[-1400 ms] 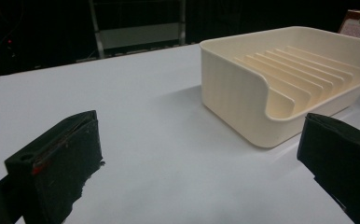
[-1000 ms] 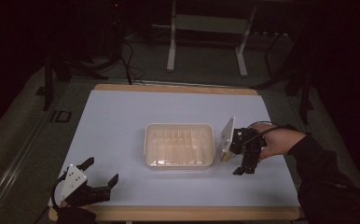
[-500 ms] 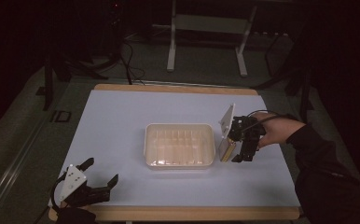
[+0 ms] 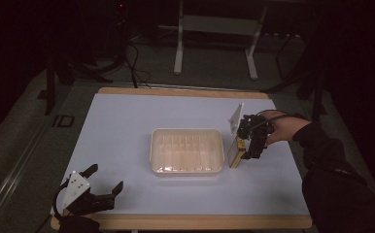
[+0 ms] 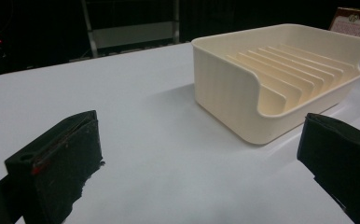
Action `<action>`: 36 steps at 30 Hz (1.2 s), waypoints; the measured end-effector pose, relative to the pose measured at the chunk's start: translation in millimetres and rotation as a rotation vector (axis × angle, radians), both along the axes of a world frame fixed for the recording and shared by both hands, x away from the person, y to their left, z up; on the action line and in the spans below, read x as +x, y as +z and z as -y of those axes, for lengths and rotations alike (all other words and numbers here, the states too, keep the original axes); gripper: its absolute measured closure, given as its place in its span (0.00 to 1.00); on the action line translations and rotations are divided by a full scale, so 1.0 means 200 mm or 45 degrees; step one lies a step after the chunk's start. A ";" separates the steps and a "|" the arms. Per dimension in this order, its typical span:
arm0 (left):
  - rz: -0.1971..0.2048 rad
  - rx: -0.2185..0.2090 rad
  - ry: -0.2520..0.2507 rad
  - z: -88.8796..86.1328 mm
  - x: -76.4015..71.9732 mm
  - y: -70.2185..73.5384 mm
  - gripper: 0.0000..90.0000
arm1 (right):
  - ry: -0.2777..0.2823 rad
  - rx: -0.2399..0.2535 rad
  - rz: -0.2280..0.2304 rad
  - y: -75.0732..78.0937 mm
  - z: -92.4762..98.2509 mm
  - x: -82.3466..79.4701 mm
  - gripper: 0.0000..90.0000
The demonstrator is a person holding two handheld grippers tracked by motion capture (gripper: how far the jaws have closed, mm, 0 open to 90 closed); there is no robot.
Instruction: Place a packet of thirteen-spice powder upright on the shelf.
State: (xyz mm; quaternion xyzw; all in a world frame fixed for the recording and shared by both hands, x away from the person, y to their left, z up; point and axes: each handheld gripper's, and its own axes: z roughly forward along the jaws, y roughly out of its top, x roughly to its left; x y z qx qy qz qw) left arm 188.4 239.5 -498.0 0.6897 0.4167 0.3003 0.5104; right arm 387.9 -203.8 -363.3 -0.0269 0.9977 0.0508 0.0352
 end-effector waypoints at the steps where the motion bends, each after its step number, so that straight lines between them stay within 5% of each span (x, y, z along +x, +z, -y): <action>1: -0.001 0.000 -0.002 0.00 0.00 0.00 0.00 | 0.007 0.001 0.008 -0.01 0.00 0.01 0.15; 20: 0.000 -0.003 -0.002 0.00 -0.01 0.00 0.00 | -0.041 -0.005 -0.045 -0.13 0.03 0.14 0.23; 36: -0.003 -0.002 -0.003 0.00 0.00 0.00 0.00 | -0.044 -0.036 -0.075 -0.20 0.02 0.17 0.35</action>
